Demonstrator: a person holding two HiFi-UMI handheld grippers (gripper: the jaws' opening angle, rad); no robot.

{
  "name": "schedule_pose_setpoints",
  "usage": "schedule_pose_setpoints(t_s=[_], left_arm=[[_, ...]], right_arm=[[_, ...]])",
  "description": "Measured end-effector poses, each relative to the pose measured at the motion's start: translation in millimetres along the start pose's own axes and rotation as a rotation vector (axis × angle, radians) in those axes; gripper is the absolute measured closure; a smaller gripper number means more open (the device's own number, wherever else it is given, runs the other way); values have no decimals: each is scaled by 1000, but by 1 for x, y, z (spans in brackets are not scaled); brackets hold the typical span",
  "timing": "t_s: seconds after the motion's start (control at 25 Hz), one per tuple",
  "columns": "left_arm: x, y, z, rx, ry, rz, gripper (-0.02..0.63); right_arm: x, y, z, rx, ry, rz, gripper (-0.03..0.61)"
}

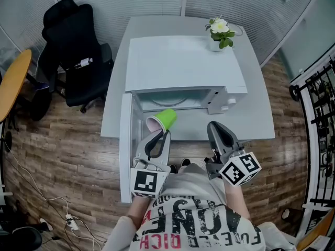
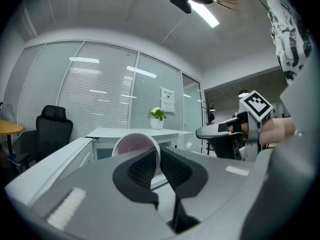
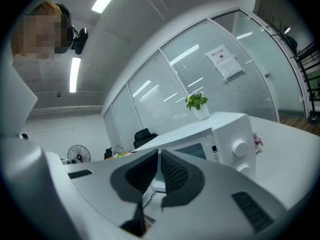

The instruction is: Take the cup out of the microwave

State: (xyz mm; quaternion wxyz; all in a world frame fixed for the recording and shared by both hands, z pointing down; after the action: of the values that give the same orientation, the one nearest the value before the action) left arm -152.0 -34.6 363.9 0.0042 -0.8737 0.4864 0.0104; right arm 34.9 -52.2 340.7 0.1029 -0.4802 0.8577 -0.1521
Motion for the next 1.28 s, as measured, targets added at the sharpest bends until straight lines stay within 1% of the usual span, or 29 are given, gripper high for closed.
schedule_pose_setpoints(t_s=[0.28,0.88,1.04,1.16,1.28], left_arm=[[0,0,0,3,-1,-7,578],[1,-1,3,8,-14,-10,578],[1,-1,4,-10,-4,-2,578],[1,0,2,11,-12,-6,578],[1,0,2,13,-13,-5,578]], right_arm=[[-1,-2,0,-7,-1,-10,554],[1,2,0,-14,2,5,554],[0,3,3,-40,-20,3,554],[0,4,3,-38,-20,10,554],[0,3,3,-42,-17,6,554]])
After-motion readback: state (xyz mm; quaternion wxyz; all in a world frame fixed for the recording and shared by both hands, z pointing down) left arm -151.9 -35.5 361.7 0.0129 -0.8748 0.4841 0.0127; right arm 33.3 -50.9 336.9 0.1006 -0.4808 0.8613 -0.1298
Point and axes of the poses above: the fingertips, and each gripper's own axes: x forward along the fingers, y to its left, z out of its top, the point moved 5 cm from there along -x, backward along the fingers, and after that the axes turned 6 degrees about -y, right-handed, at the moved point
